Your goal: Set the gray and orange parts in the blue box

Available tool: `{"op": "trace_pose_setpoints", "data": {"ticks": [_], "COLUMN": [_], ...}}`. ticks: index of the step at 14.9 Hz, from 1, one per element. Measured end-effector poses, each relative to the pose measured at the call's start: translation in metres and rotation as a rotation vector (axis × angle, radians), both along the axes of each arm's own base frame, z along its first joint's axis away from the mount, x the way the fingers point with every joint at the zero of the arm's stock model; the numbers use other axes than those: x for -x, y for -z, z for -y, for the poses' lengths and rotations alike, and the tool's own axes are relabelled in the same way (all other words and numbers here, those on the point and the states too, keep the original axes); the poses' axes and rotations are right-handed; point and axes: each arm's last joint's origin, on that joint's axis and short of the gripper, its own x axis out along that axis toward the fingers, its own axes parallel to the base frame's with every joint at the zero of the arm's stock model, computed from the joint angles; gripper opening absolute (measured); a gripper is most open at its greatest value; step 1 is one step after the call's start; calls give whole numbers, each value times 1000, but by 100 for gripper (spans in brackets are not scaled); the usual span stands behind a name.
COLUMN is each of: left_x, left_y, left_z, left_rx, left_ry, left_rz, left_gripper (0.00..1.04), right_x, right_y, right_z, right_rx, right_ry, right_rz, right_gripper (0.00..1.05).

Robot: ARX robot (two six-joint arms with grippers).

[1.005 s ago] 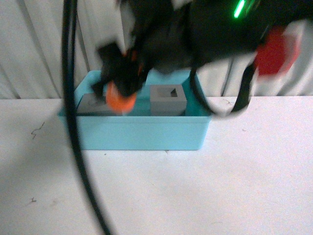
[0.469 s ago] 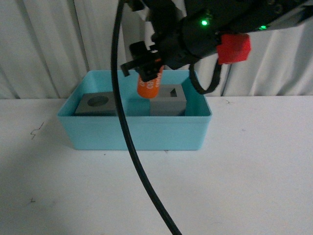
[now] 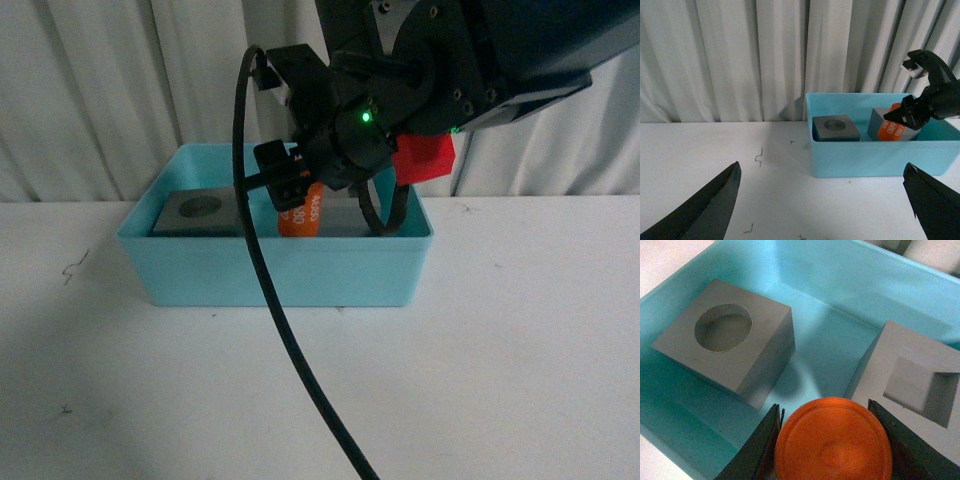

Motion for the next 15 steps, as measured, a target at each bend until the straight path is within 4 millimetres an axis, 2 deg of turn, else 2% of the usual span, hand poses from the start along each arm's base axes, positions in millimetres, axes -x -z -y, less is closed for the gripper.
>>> {"op": "trace_pose_setpoints", "data": {"ticks": [3, 4, 6, 7, 10, 13, 15], "left_x": [0, 0, 0, 0, 0, 0, 0], "left_y": [0, 0, 0, 0, 0, 0, 0], "left_z": [0, 0, 0, 0, 0, 0, 0], "left_rx": [0, 0, 0, 0, 0, 0, 0], "left_ry": [0, 0, 0, 0, 0, 0, 0], "left_rz": [0, 0, 0, 0, 0, 0, 0], "left_gripper": [98, 98, 98, 98, 98, 98, 98], "right_x": [-3, -5, -10, -12, -20, -18, -18], "right_y": [-1, 3, 25, 30, 35, 42, 43], "right_z": [-2, -3, -6, -7, -13, -22, -24], "right_rx": [-11, -12, -35, -44, -48, -42, -46], "right_ry": [5, 7, 35, 45, 46, 41, 37], "right_rz": [-1, -6, -53, -67, -81, -94, -85], "right_gripper": [47, 47, 47, 47, 47, 47, 56]}}
